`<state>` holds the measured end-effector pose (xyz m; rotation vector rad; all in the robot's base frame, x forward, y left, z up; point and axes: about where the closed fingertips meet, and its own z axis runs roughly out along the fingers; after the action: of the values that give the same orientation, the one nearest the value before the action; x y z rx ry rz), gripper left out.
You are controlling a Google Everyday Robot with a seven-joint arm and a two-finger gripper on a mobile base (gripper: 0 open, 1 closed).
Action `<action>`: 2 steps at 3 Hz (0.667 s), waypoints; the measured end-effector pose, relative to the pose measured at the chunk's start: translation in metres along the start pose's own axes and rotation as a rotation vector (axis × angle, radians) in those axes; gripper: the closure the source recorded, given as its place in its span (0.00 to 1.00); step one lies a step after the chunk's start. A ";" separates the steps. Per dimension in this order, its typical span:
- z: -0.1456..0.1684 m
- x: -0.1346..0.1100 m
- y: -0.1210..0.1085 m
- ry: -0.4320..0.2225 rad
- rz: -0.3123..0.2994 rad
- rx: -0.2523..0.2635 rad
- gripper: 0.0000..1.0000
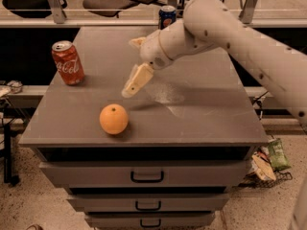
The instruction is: Pick coke can
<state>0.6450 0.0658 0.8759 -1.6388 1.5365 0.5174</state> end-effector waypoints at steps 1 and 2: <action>0.041 -0.021 -0.020 -0.122 0.026 0.007 0.00; 0.075 -0.044 -0.027 -0.217 0.055 0.010 0.00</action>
Offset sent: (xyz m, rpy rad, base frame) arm 0.0497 0.1264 -0.0016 0.3430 0.0309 0.0179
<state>0.6801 0.1498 0.8725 -1.4837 1.4231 0.6928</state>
